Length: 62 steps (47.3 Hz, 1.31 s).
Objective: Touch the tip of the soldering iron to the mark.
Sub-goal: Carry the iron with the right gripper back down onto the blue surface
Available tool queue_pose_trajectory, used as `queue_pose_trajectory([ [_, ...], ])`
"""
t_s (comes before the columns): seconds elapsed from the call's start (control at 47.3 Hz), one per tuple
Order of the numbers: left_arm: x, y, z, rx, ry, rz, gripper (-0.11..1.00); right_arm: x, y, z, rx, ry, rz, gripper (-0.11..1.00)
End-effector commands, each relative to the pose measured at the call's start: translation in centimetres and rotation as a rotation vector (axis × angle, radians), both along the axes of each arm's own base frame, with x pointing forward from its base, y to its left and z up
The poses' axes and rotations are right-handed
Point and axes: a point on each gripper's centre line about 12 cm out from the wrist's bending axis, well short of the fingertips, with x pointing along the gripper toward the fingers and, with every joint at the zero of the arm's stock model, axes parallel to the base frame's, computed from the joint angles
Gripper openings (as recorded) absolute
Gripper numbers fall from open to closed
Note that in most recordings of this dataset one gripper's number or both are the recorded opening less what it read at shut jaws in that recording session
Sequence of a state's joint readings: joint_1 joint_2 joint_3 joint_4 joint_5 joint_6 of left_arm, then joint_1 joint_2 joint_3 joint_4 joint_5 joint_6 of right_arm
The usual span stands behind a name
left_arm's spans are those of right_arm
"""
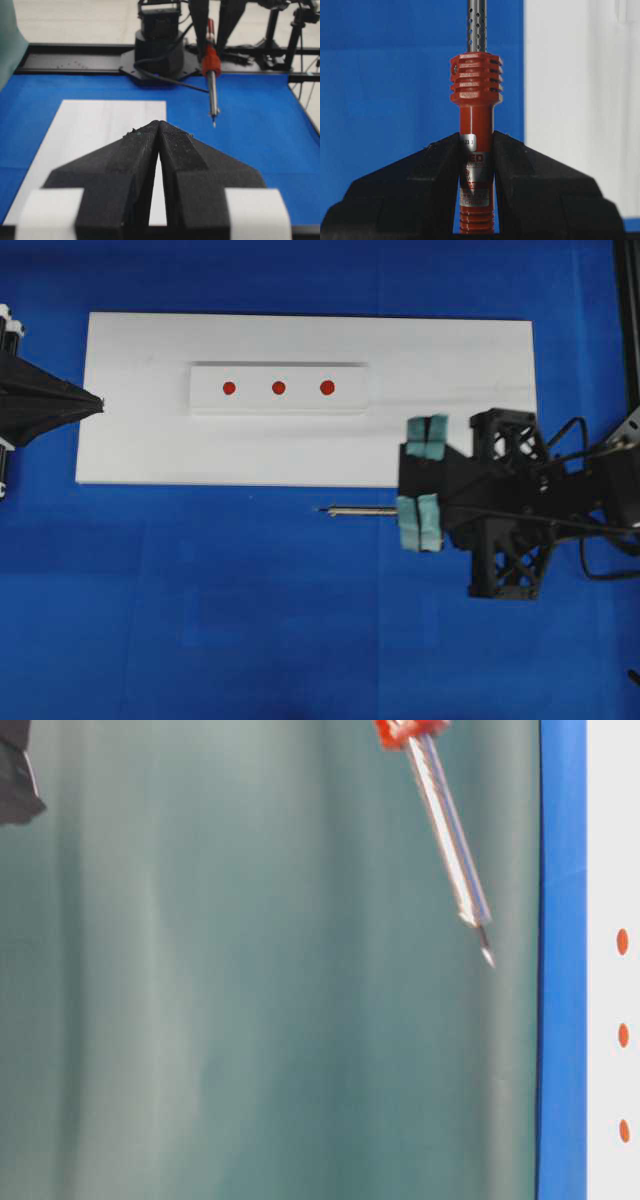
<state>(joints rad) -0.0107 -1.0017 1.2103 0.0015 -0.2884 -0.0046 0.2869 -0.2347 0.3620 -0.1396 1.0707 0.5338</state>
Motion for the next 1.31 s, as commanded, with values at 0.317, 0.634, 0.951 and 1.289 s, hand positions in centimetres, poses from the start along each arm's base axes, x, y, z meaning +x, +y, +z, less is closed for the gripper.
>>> queue_pose_trajectory([
  [0.317,0.1,0.0,0.8,-0.001,-0.044,-0.002,0.02,7.1,2.0,1.1,0.028,-0.116,0.016,0.07],
  [0.634,0.1,0.0,0.9,0.001,-0.049,-0.002,0.02,10.2,1.9,0.7,0.027,-0.098,-0.022,0.07],
  [0.951,0.0,0.0,1.0,0.001,-0.052,-0.002,0.02,11.1,1.7,-2.7,0.021,-0.066,-0.026,0.07],
  [1.289,0.0,0.0,1.0,0.001,-0.058,-0.002,0.02,11.9,2.4,-9.8,0.067,-0.125,0.006,0.07],
])
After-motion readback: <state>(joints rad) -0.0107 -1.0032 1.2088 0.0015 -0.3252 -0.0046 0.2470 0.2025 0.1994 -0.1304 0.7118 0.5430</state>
